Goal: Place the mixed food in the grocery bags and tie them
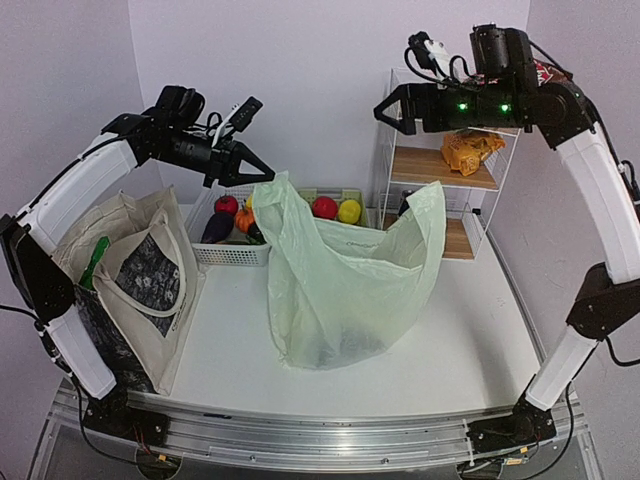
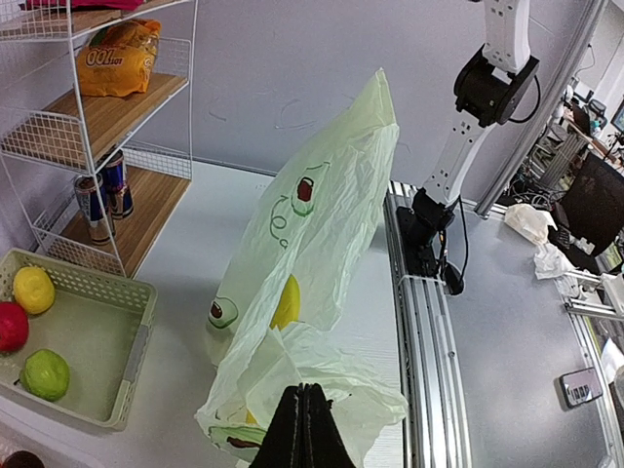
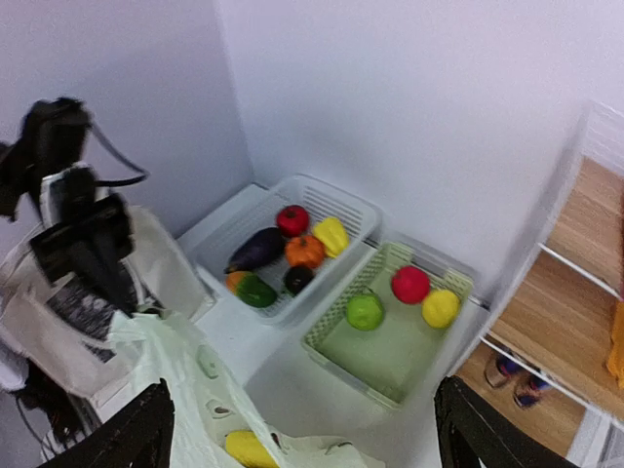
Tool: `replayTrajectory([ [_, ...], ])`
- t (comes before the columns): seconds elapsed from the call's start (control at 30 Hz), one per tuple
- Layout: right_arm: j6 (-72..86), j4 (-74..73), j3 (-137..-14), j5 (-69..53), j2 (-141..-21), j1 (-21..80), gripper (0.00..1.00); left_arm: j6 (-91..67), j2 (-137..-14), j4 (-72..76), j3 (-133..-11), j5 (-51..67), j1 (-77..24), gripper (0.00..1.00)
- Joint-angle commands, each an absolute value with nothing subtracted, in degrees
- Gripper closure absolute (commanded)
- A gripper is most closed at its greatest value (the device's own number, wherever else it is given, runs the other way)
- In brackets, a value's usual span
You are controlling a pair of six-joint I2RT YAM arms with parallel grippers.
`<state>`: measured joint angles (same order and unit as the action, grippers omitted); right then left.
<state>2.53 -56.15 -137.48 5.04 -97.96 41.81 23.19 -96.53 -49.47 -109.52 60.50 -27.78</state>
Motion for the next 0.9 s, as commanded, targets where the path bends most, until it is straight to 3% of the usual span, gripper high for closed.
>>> replayTrajectory([
  [0.0,-8.2,-57.6,-140.6,-15.6,-102.9,45.3,0.11,24.3,-96.2,-50.2,-113.6,59.6,-28.8,1.00],
  [0.1,-8.0,-57.6,-141.2,-21.5,-105.6,47.8,0.09,24.3,-96.3,-50.8,-114.3,59.4,-28.9,1.00],
  [0.33,0.9,-55.9,-147.1,-21.2,-115.5,48.8,0.09,24.4,-96.6,-51.1,-114.6,59.5,-29.3,1.00],
  [0.5,3.5,-53.1,-146.4,-22.4,-118.1,48.8,0.19,24.3,-96.5,-51.0,-114.6,59.4,-29.6,1.00],
  [0.67,6.1,-49.8,-144.3,-24.3,-118.5,48.8,0.44,23.5,-96.5,-50.6,-114.8,59.7,-29.6,1.00],
  [0.8,8.1,-47.5,-141.7,-21.9,-117.9,48.8,0.91,22.5,-96.6,-50.2,-115.2,59.6,-29.6,1.00],
  [0.83,8.9,-47.2,-141.2,-22.1,-117.8,48.9,0.99,22.2,-96.6,-50.1,-115.2,59.5,-29.6,1.00],
  [0.87,9.7,-47.1,-141.0,-22.7,-117.7,48.8,0.99,21.7,-96.4,-49.7,-115.1,59.2,-29.6,1.00],
])
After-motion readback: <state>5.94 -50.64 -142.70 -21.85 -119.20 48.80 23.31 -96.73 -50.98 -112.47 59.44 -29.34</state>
